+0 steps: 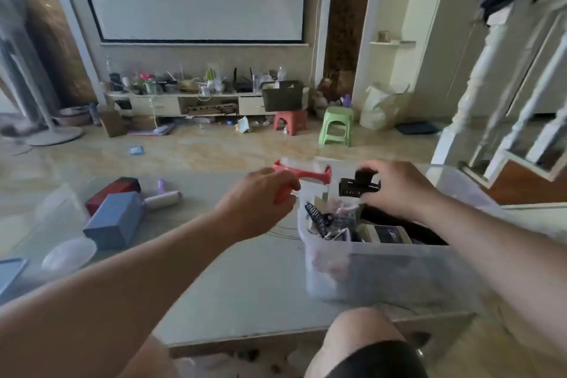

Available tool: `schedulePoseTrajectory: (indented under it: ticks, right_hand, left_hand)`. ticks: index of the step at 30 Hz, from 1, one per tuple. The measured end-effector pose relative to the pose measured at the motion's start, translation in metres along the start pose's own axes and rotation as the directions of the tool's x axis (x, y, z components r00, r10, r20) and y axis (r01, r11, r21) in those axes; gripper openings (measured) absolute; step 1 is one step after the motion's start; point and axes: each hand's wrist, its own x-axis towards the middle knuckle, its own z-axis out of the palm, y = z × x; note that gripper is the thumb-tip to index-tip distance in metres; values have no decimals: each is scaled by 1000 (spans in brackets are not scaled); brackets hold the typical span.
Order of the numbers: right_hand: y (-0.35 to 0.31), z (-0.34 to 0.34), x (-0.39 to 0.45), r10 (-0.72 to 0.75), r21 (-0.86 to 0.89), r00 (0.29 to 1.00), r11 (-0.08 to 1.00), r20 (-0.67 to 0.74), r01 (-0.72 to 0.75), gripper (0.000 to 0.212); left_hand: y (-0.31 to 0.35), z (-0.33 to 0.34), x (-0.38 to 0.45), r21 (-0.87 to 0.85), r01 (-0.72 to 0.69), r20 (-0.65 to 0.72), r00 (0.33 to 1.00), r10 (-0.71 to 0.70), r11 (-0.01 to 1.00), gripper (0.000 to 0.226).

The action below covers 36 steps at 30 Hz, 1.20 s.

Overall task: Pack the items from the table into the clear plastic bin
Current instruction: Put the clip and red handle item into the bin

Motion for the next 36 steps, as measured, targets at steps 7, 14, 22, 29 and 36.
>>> schedulePoseTrajectory:
  ticks: [7,14,22,29,36]
  right_hand:
    - [100,32,1,184,-72,976,982,116,-177,49]
    - [92,74,53,151,-149,969,981,193,-123,40]
    - [101,71,46,190,40,920,976,344,-216,33]
    - [75,63,47,113,-50,985,993,127,-107,31]
    - [-49,56,59,-181,16,983,983,26,181,38]
  left_hand:
    - [42,90,84,103,-124,221,970,99,987,28]
    - [38,135,106,309,-177,448,894,21,935,14]
    - [45,134,99,413,-245,521,854,-6,877,21]
    - [45,115,89,205,-142,279,957,81,968,41]
    - [-85,18,24,96,24,-8,1000,-24,995,16]
